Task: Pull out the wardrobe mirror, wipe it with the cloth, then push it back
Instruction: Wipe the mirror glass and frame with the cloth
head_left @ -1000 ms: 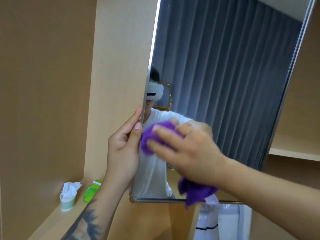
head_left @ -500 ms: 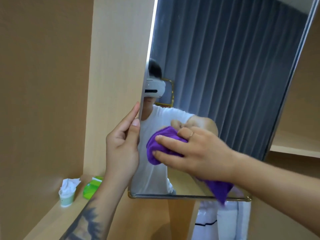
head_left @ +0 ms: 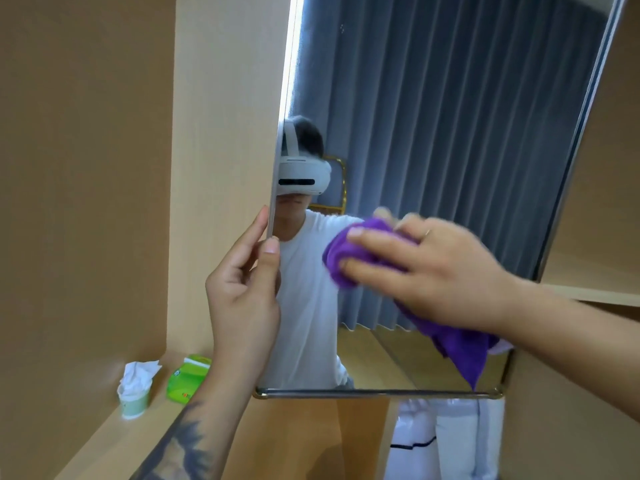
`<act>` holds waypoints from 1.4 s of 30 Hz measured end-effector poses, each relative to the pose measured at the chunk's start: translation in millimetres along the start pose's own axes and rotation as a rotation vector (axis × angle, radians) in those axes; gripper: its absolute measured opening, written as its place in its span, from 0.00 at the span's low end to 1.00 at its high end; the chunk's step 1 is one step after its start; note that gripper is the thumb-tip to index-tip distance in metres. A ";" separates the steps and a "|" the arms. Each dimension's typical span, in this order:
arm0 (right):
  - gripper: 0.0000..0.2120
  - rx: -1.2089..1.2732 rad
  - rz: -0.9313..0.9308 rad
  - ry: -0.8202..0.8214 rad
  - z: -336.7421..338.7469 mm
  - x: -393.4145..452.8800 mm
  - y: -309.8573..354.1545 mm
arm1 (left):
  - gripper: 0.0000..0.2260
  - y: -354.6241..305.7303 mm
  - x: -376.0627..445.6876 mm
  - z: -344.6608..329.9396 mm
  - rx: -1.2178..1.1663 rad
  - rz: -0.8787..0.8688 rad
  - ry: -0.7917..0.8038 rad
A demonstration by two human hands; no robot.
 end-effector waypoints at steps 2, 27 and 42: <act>0.18 -0.025 -0.207 -0.093 10.6 -3.5 -18.7 | 0.17 0.4 0.2 -0.7 0.029 -0.016 0.006; 0.20 -0.110 -0.286 -0.061 20.6 -56.6 -58.5 | 0.21 29.4 14.7 -1.6 0.080 0.008 0.012; 0.20 -0.088 -0.228 0.007 -5.1 -96.6 -23.8 | 0.21 35.9 17.9 1.1 0.130 -0.003 -0.040</act>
Point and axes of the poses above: each hand's wrist, its own x-axis towards the middle knuckle, its own z-axis out of the back of the hand, y = z × x, the point moved 7 cm from there along x, towards the middle knuckle, and after that the axes turned 12 degrees about x, right-handed, at the moved point
